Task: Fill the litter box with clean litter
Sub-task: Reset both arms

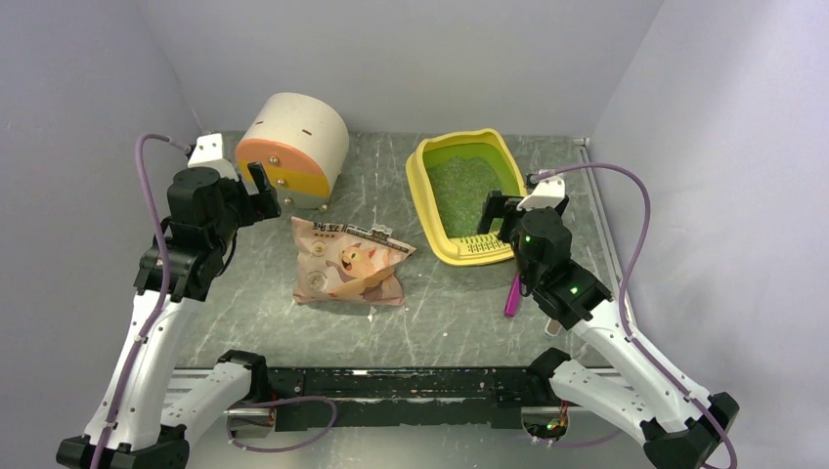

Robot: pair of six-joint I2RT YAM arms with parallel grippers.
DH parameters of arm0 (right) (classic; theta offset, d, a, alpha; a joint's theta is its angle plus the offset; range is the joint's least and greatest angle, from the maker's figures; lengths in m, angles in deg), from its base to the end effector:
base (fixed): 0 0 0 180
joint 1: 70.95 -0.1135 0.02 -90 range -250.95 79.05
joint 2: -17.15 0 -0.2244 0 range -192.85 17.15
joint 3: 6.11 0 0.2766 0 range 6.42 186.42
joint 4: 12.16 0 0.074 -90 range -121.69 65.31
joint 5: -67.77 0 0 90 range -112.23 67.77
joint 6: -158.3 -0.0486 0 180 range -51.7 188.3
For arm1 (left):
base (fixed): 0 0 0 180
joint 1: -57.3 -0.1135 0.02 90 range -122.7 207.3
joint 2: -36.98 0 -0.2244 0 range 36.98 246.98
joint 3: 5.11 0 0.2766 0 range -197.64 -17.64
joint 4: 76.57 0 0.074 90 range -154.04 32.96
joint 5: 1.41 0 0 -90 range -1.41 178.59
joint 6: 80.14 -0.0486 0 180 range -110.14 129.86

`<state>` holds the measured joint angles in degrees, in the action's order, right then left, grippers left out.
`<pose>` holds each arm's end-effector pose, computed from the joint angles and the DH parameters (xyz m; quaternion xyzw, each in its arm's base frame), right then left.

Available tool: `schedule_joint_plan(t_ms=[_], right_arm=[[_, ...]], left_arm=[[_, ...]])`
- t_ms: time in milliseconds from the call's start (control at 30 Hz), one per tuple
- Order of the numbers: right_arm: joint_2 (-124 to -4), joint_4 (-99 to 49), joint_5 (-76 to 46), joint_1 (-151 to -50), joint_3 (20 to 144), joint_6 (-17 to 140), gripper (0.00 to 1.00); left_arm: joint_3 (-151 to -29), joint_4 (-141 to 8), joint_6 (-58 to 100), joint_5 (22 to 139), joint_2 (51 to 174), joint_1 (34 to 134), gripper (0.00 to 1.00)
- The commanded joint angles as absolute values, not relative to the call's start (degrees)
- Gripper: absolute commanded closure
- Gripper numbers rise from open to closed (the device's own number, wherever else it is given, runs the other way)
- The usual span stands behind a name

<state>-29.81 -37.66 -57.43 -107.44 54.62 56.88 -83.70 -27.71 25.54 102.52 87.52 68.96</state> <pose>0.2151 0.1243 0.3202 0.0258 0.7631 0.0299 0.6450 0.2323 -0.0360 0.3738 -0.0975 0.8142 -0.0362 0.5712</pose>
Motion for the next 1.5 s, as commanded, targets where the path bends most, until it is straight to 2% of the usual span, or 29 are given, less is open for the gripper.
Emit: schedule_joint_plan(t_ms=[0,1467], right_arm=[[-29.09,-37.97,-58.35,-107.6,55.9,57.4,0.0],[-30.59,-36.08,-60.21,-107.6,55.2,55.6,0.0]], left_arm=[[-84.75,-27.58,25.71,102.89,86.89,68.72,0.03],[-84.98,-28.46,26.23,101.9,88.56,68.72,0.03]])
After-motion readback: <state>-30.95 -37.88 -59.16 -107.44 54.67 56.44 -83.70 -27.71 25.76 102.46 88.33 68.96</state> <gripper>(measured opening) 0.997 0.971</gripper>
